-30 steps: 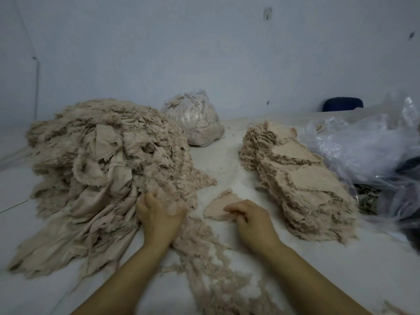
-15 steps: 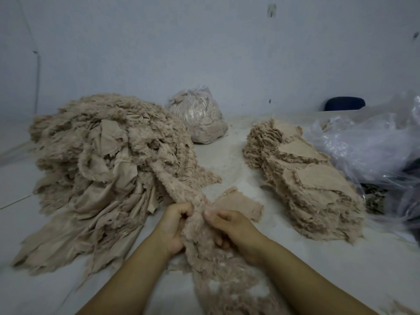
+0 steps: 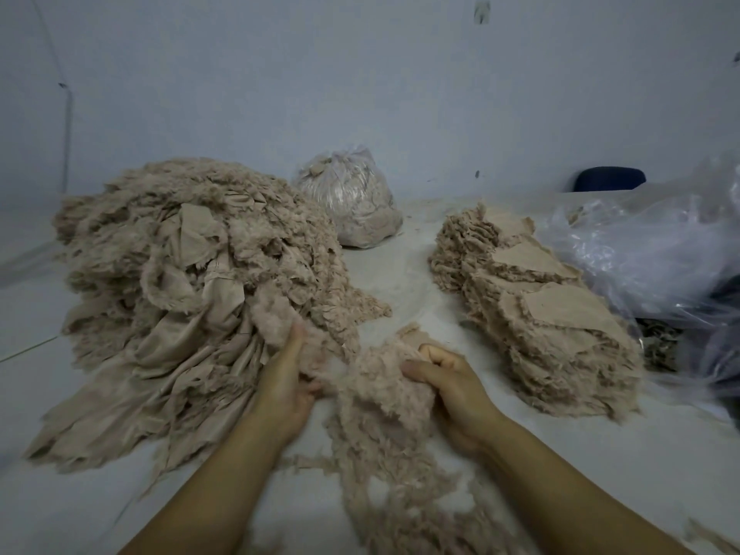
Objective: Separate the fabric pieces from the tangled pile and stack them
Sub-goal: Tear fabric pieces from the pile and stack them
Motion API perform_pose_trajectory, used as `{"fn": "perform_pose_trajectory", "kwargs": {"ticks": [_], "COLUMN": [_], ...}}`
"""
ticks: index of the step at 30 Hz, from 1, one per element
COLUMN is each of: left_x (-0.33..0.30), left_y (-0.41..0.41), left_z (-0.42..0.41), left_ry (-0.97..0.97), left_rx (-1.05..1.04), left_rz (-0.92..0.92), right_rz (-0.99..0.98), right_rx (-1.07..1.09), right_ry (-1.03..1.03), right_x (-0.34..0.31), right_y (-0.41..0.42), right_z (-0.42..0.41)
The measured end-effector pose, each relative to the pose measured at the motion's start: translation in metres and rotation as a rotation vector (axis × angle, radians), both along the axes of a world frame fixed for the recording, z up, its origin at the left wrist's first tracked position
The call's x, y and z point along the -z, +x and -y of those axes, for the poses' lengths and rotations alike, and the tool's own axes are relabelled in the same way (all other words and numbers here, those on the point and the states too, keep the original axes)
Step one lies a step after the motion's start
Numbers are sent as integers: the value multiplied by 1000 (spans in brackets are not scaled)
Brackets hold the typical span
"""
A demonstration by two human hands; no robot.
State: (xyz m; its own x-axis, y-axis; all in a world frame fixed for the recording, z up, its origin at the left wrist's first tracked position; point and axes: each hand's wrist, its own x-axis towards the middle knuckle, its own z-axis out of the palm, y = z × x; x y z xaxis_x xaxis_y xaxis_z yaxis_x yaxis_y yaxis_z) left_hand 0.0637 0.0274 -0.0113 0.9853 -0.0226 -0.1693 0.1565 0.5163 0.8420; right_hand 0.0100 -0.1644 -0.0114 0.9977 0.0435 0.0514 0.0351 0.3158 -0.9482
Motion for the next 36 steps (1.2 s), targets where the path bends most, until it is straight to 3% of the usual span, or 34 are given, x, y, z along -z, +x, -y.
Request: {"fn": "perform_pose_trajectory", "kwargs": {"ticks": [3, 5, 12, 16, 19, 21, 23, 25, 27, 28, 31, 34, 36], "left_x": [4, 4, 8, 6, 8, 6, 1, -4, -3, 0, 3, -1, -3], "left_y": [-16, -23, -16, -8, -9, -19, -30, -39, -45, -44, -38, -33, -32], "left_z": [22, 31, 27, 25, 18, 19, 23, 30, 39, 42, 43, 39, 39], "left_ry": [95, 167, 530, 518, 835, 1064, 1200, 1073, 878, 797, 394, 44, -120], "left_rx": [304, 304, -61, -187, -212, -330, -465, -229, 107, 162, 107, 140, 211], "left_rz": [110, 103, 207, 115, 157, 292, 617, 754, 598, 501, 235, 68, 1], "right_rz": [-20, -7, 51, 10, -46, -87, -75, 2, 35, 30, 76, 136, 76], "right_rx": [-19, 40, 275, 491, 461, 372, 317, 228, 65, -17, 24, 341, 313], "right_ry": [36, 51, 74, 76, 81, -3, -158, -224, -121, -21, -10, -395, -455], "right_x": [3, 3, 1, -3, -5, -4, -2, -1, -2, -4, -6, -4, 0], "right_y": [0, 2, 7, 11, 9, 7, 5, 2, -1, -3, -2, 3, 4], "right_z": [-4, -5, 1, 11, 20, 15, 7, 0, -4, -6, -5, 4, 7]}}
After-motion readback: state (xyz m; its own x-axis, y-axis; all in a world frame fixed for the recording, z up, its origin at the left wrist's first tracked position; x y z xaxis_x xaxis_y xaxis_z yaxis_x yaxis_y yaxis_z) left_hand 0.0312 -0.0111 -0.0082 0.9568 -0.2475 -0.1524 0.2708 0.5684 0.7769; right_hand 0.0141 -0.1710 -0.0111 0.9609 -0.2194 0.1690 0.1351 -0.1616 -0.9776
